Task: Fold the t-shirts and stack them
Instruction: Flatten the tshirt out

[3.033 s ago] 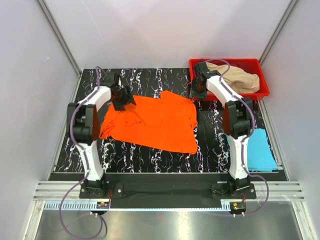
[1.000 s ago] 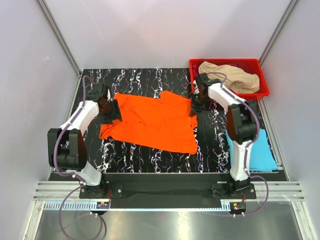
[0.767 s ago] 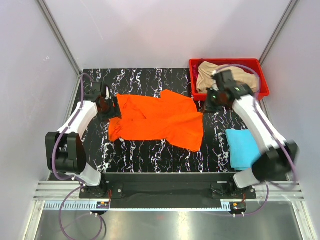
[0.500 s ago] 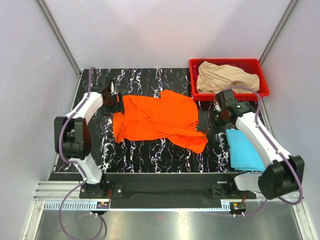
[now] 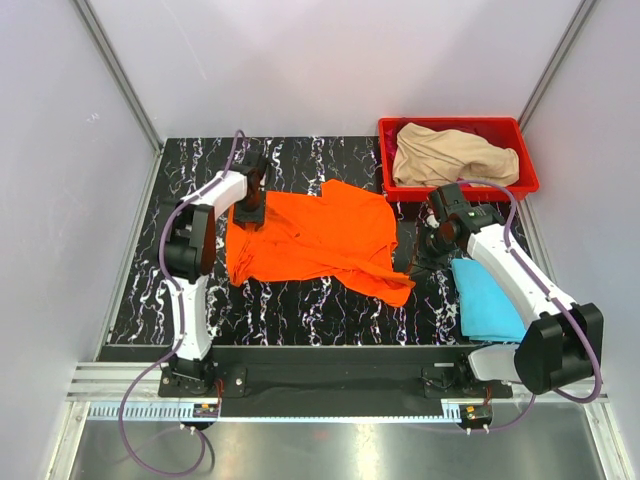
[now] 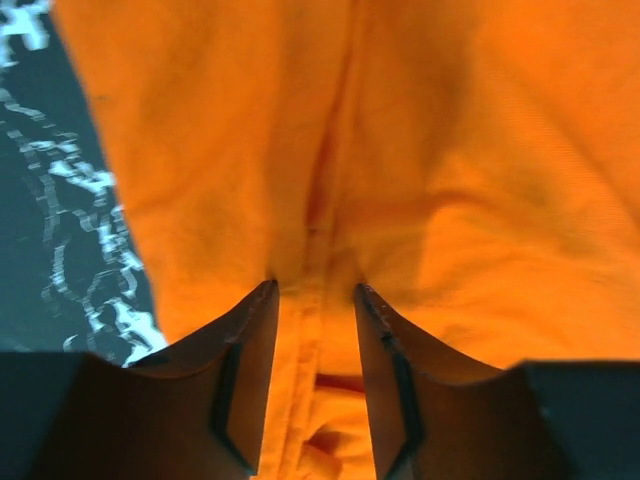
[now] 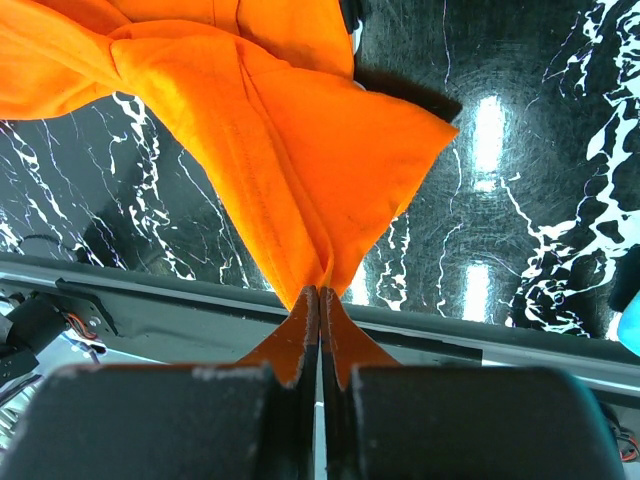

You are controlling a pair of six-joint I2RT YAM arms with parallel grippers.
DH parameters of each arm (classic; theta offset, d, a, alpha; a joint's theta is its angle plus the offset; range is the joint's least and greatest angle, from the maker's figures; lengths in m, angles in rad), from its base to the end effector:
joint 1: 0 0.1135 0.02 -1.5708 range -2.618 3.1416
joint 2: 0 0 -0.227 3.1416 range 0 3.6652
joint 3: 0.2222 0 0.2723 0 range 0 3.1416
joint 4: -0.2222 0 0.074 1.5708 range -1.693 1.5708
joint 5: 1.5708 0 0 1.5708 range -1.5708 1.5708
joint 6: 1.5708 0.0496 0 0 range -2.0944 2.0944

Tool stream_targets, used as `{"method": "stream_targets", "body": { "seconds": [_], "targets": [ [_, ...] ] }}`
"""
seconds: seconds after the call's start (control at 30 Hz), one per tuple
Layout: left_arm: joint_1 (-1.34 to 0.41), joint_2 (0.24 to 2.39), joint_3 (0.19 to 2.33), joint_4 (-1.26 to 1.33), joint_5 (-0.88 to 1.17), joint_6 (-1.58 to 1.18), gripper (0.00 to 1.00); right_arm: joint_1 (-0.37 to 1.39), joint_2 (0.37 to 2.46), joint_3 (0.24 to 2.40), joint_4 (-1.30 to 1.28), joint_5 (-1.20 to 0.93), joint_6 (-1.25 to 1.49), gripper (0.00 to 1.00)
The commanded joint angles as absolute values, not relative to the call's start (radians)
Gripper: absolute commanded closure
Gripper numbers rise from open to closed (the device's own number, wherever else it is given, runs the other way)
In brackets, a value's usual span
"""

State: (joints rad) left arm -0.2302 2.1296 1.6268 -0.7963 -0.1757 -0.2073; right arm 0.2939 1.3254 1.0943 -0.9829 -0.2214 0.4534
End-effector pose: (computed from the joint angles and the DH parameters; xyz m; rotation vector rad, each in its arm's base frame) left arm 0.4255 -0.0908 0.1122 -0.0016 2.8348 0.1596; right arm 0.2647 0.0915 0.2166 0.1702 2.8463 0.4826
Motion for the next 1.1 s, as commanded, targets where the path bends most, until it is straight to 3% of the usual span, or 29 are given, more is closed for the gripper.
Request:
{"method": "stream_targets", "body": {
  "seconds": [0.0,0.07,0.1,0.13,0.3,0.47,0.53,0.57,0.73,0.9,1.07],
  "targets": [
    [-0.224,2.118,1.626,-0.782,-0.273,-0.190,0.60,0.293,1.304,1.104,-0.977,-0.224,0.456,1.00],
    [-0.219,2.129,1.623,-0.773,-0.285,-0.175,0.67,0.293,1.308,1.108,-0.974,-0.227,0.456,1.00],
    [-0.212,2.134,1.626,-0.767,-0.284,-0.166,0.77,0.293,1.308,1.108,-0.976,-0.226,0.456,1.00],
    [-0.207,2.134,1.629,-0.769,-0.290,-0.160,0.81,0.291,1.308,1.109,-0.977,-0.222,0.454,1.00],
    [-0.160,2.062,1.644,-0.802,-0.302,-0.146,1.00,0.276,1.289,1.118,-1.046,-0.125,0.498,1.00],
    [0.016,1.839,1.531,-0.810,-0.413,-0.210,1.00,0.220,1.181,1.128,-1.117,0.087,0.563,1.00],
    [0.061,1.774,1.499,-0.813,-0.436,-0.222,0.85,0.213,1.163,1.115,-1.101,0.060,0.557,1.00],
    [0.070,1.746,1.474,-0.821,-0.469,-0.239,0.56,0.213,1.161,1.109,-1.086,0.040,0.551,1.00],
    [-0.026,1.591,1.349,-0.873,-0.202,-0.305,0.43,0.213,1.187,1.077,-1.069,-0.041,0.512,1.00],
    [-0.375,1.548,1.237,-0.876,-0.092,-0.308,0.41,0.213,1.200,1.060,-1.034,-0.084,0.497,1.00],
    [-0.390,1.580,1.183,-0.853,-0.104,-0.281,0.30,0.213,1.198,1.049,-1.009,-0.123,0.480,1.00]
  ]
}}
